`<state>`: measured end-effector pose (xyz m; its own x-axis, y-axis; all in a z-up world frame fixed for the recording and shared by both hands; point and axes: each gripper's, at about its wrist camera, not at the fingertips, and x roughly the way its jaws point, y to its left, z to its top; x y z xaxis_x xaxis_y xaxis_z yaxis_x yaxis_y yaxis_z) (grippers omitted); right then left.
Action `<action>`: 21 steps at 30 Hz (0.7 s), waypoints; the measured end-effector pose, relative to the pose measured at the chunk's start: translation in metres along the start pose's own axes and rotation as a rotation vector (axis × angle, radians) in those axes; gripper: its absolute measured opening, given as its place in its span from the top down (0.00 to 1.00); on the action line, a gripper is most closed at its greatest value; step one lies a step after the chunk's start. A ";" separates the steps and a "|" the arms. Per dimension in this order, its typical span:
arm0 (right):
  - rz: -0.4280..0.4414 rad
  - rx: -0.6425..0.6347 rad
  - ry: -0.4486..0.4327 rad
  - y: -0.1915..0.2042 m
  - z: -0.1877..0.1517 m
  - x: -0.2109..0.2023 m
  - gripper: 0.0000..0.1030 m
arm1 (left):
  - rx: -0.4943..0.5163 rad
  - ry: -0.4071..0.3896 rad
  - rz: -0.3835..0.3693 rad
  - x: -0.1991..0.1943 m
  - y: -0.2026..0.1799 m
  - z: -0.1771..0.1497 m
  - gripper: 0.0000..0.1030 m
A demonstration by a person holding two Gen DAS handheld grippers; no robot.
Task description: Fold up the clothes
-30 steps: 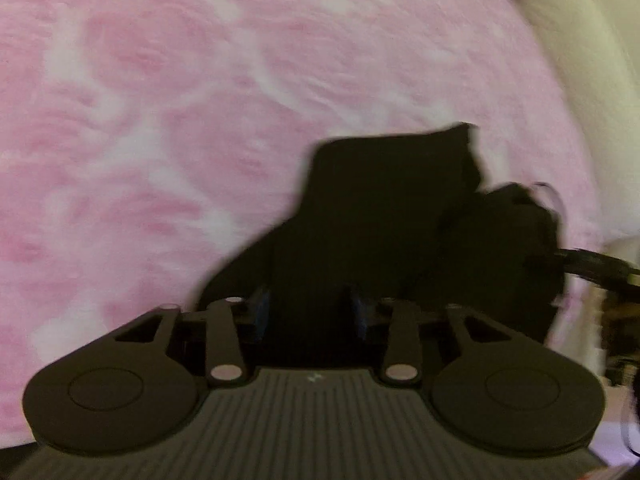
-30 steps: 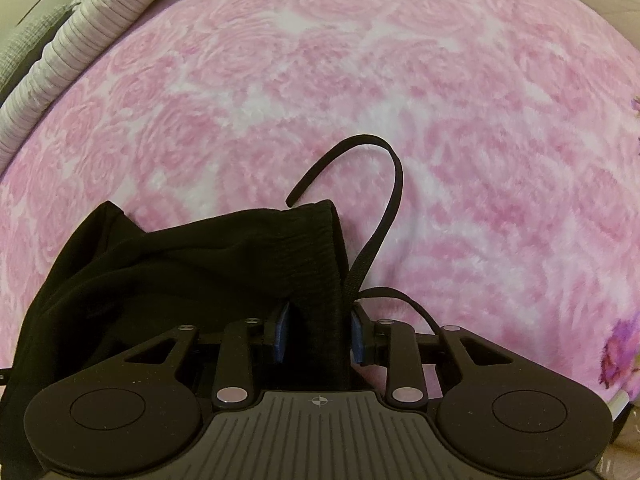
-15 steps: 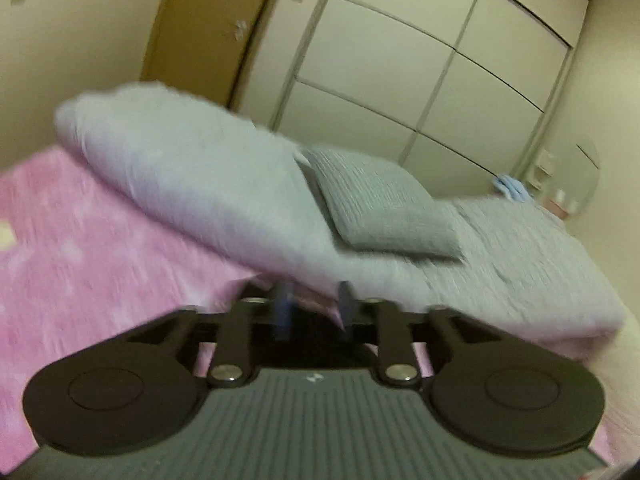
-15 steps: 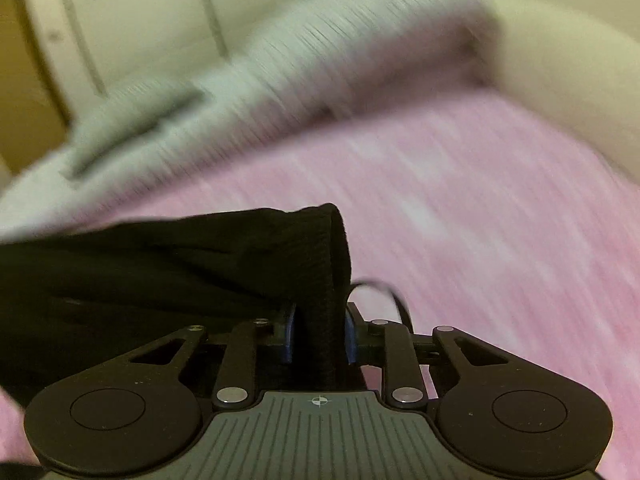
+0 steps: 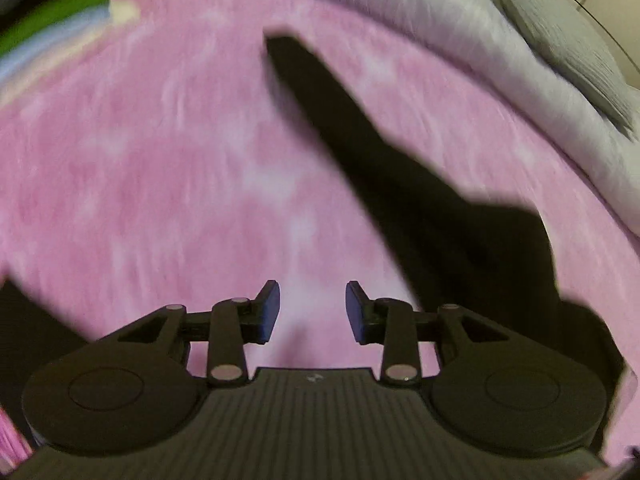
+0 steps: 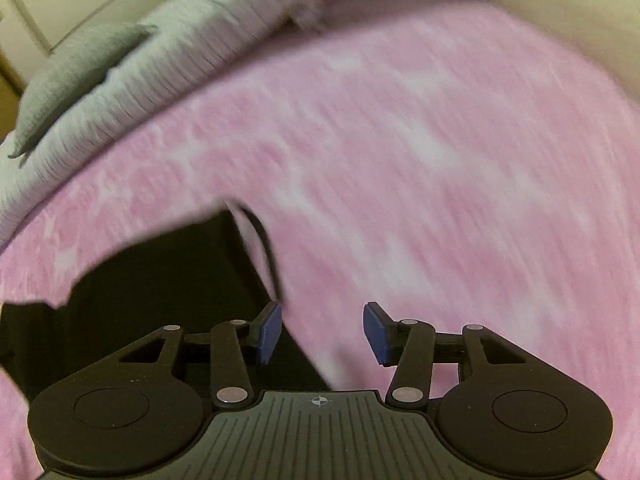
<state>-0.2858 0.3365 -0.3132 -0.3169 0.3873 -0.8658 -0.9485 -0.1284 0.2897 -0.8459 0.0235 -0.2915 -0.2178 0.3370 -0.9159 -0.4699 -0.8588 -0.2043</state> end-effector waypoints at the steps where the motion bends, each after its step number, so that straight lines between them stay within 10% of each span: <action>1: 0.005 0.042 0.022 -0.016 -0.012 -0.007 0.52 | -0.013 0.025 -0.021 -0.004 0.001 -0.014 0.71; 9: 0.209 0.488 0.098 -0.117 -0.093 -0.035 0.52 | -0.025 0.136 -0.141 -0.014 -0.017 -0.059 0.71; 16: 0.246 0.450 0.061 -0.101 -0.110 -0.007 0.53 | 0.025 0.155 -0.178 -0.014 -0.038 -0.073 0.71; 18: 0.215 0.422 0.017 -0.092 -0.103 -0.001 0.85 | 0.037 0.157 -0.183 -0.014 -0.042 -0.075 0.71; 21: 0.124 0.284 -0.042 -0.075 -0.095 -0.018 0.87 | 0.060 0.152 -0.187 -0.017 -0.044 -0.080 0.71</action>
<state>-0.2087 0.2520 -0.3583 -0.4239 0.4224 -0.8012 -0.8628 0.0809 0.4991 -0.7531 0.0251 -0.2944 0.0066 0.4221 -0.9065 -0.5406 -0.7611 -0.3584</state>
